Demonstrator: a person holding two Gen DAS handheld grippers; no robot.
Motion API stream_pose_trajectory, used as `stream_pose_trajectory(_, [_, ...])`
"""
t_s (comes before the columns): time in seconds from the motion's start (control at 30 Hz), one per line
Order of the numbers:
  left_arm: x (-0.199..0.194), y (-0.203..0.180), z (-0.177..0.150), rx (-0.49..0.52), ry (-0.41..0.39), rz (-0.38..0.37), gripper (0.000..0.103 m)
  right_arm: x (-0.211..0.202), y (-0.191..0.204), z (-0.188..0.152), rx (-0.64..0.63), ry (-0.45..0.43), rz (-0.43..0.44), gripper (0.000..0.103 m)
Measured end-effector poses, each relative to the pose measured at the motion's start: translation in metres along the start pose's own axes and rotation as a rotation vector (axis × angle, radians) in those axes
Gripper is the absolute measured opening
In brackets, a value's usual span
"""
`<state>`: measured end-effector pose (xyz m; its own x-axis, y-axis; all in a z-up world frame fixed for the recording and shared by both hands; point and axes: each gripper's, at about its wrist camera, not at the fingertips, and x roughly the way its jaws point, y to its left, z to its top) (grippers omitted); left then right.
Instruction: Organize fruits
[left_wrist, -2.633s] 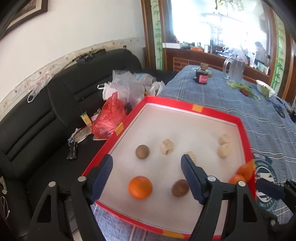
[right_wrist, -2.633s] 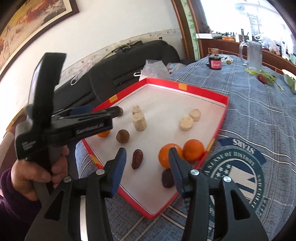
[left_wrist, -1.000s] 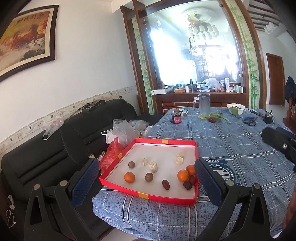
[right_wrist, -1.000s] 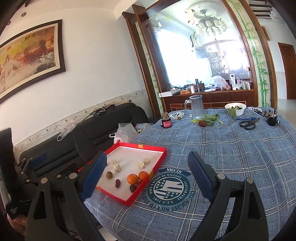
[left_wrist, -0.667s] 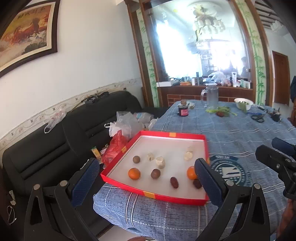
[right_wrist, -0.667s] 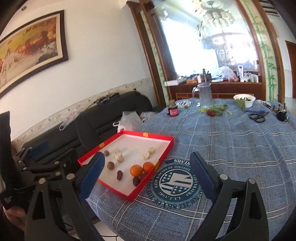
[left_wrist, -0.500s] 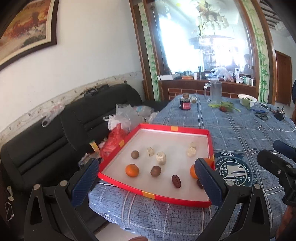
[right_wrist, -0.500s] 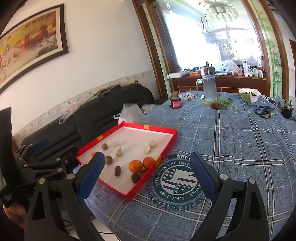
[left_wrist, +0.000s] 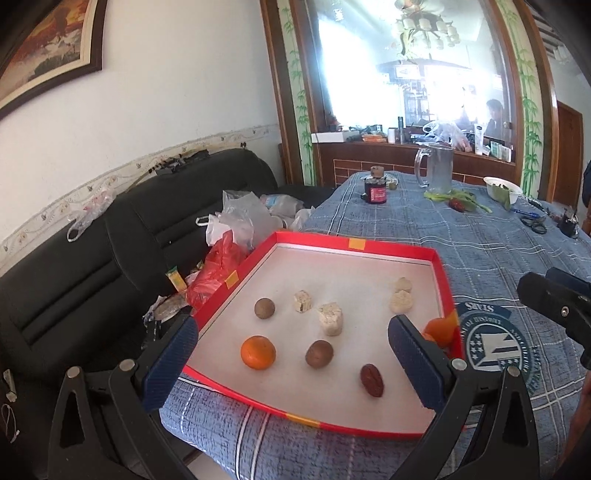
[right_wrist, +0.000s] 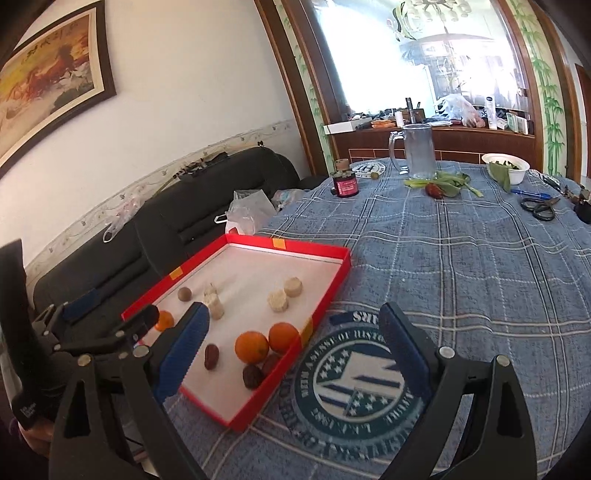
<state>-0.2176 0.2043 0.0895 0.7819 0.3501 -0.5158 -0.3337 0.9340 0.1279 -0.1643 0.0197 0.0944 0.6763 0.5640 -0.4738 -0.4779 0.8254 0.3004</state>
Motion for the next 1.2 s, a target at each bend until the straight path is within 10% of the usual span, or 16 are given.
stream_pose_trajectory(1.2, [0.040, 0.043, 0.003, -0.099, 0.092, 0.006, 0.103, 0.057, 0.044, -0.003, -0.064, 0.101, 0.000, 0.093])
